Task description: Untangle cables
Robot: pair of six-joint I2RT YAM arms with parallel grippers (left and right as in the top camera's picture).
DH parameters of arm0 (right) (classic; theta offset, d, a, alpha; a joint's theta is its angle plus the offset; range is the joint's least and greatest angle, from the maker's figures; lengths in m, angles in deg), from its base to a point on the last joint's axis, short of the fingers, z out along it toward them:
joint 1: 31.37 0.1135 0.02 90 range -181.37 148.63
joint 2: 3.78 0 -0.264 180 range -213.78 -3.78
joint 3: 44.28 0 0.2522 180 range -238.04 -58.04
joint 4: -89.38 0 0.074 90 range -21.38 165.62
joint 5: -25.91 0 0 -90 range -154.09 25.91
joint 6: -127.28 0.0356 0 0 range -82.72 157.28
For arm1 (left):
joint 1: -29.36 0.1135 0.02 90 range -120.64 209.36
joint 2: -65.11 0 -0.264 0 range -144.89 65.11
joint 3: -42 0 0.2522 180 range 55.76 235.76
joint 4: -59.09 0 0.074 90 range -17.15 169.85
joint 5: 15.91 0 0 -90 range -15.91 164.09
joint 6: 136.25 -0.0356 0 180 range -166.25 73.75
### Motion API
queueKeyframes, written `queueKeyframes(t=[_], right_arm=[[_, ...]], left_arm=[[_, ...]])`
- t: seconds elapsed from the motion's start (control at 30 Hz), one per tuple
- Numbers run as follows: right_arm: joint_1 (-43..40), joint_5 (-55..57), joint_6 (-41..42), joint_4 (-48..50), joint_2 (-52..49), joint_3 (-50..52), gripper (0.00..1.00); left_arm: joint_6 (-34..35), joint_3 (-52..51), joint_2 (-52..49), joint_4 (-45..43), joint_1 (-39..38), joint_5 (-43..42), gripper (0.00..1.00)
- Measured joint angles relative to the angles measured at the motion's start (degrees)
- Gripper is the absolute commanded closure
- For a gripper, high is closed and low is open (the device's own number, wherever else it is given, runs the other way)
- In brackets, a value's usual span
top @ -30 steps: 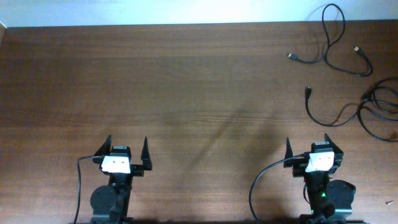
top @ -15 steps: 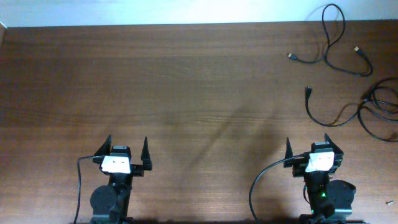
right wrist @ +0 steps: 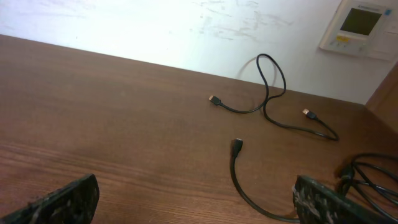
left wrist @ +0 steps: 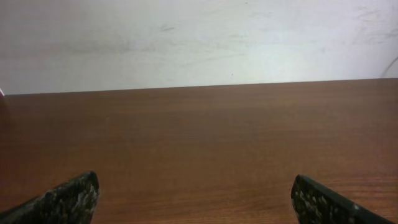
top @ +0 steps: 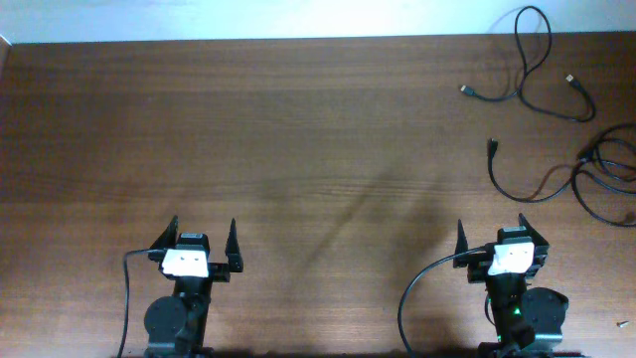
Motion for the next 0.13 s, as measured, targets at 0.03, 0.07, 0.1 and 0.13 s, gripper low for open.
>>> queueKeyframes(t=[0.03, 0.07, 0.1, 0.13], right_arm=[[0.0, 0.0, -0.04, 0.0, 0.0, 0.0, 0.01], [0.0, 0.0, -0.13, 0.0, 0.0, 0.0, 0.01], [0.0, 0.0, -0.15, 0.0, 0.0, 0.0, 0.01], [0.0, 0.0, -0.11, 0.0, 0.0, 0.0, 0.01]], left_arm=[[0.0, 0.0, 0.0, 0.0, 0.0, 0.0, 0.01], [0.0, 0.0, 0.0, 0.0, 0.0, 0.0, 0.01], [0.0, 0.0, 0.0, 0.0, 0.0, 0.0, 0.01], [0.0, 0.0, 0.0, 0.0, 0.0, 0.0, 0.01]])
